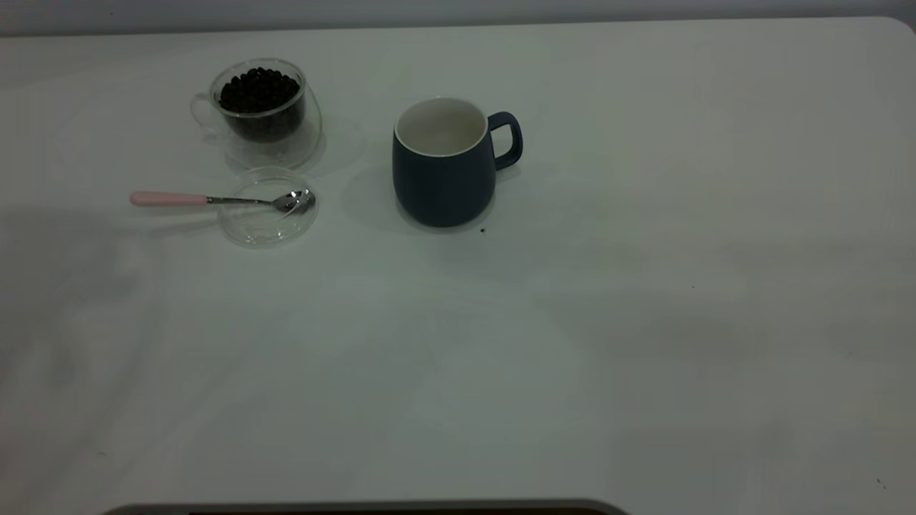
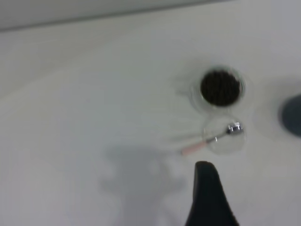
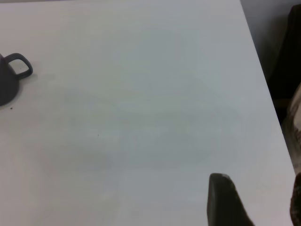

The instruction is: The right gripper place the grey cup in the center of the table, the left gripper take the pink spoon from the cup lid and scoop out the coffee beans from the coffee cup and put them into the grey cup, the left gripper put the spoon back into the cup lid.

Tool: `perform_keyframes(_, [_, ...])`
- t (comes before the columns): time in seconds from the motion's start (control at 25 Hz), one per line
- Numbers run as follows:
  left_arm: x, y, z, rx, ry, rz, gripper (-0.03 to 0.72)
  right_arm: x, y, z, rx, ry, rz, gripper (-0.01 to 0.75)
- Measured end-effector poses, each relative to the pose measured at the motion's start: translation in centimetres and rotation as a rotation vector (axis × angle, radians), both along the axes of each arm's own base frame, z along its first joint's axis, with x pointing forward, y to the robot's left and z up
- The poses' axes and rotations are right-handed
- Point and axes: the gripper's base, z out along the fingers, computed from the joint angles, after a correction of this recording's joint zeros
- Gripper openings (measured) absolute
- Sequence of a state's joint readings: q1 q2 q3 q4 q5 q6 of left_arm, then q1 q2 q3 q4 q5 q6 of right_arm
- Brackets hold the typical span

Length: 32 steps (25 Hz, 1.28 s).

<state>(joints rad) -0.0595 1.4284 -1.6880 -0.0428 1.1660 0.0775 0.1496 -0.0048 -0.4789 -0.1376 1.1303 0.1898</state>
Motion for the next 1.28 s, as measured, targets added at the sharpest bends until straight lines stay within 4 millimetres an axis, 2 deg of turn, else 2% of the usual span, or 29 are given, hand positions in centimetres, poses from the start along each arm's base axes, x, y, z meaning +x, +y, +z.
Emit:
perform_keyframes(0.16, [-2.6,-0.9,-3.3,0.005,0.112,-0.031,0.537,0.0,0.0,0.0,0.000,0.000,0.000,0.372])
perform_keyframes(0.48, [-8.9,-0.4,-13.4,0.030,0.443,-0.023,0.536,0.0,0.0,0.0,0.000,0.000,0.000,0.372])
perform_keyframes(0.6, [-11.4,-0.1,-16.1,0.034,0.526,-0.013,0.536,0.0,0.0,0.0,0.000,0.000,0.000,0.372])
perform_keyframes(0.76, [-14.6,0.2,-18.2,0.038,0.565,-0.010,0.536,0.0,0.0,0.0,0.000,0.000,0.000,0.372])
perform_keyframes(0.96, [-17.7,0.2,-19.8,-0.021,0.413,-0.009,0.536,0.0,0.0,0.0,0.000,0.000,0.000,0.372])
perform_keyframes(1.28, [-20.7,0.4,-18.6,-0.083,0.069,-0.013,0.536,0.0,0.0,0.0,0.000,0.000,0.000,0.372])
